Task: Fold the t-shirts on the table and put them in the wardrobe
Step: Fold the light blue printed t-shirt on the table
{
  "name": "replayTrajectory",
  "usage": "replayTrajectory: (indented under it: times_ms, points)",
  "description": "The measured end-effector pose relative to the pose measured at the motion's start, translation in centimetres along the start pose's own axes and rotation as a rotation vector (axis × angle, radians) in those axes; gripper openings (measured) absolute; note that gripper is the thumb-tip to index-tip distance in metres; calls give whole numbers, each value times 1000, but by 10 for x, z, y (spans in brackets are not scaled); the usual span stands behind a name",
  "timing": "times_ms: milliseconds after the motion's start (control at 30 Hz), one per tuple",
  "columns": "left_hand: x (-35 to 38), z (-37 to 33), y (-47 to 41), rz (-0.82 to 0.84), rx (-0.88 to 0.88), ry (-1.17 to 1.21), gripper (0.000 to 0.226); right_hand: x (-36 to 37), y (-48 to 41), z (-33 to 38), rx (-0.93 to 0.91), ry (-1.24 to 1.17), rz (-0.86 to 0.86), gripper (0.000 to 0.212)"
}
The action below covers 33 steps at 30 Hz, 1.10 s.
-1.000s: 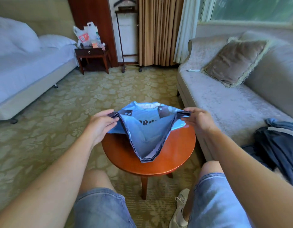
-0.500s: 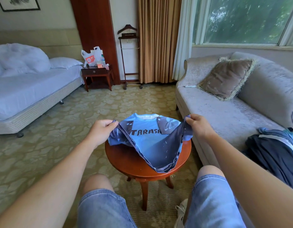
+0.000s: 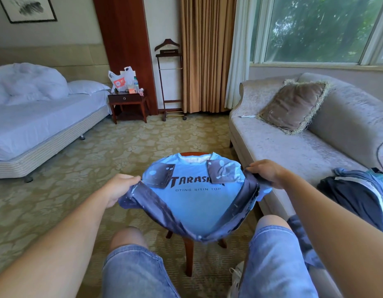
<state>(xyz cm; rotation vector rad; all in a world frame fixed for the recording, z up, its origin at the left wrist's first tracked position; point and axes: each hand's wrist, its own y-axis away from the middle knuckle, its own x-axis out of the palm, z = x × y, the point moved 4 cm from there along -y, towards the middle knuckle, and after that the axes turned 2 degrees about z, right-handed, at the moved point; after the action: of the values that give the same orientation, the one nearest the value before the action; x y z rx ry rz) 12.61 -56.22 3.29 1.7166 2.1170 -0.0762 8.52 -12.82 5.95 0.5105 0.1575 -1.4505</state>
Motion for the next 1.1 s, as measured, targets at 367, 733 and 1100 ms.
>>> replayTrajectory:
  times_ms: [367,733,1100]
  points:
    - [-16,-24,-93,-582,-12,48,36,-37,-93,-10,3,9,-586,22]
    - [12,-46,-244,-614,-83,239,26,-41,-230,-7,58,44,-723,27]
    - [29,-5,-370,-692,-189,110,31,-37,-349,-36,100,155,-722,32]
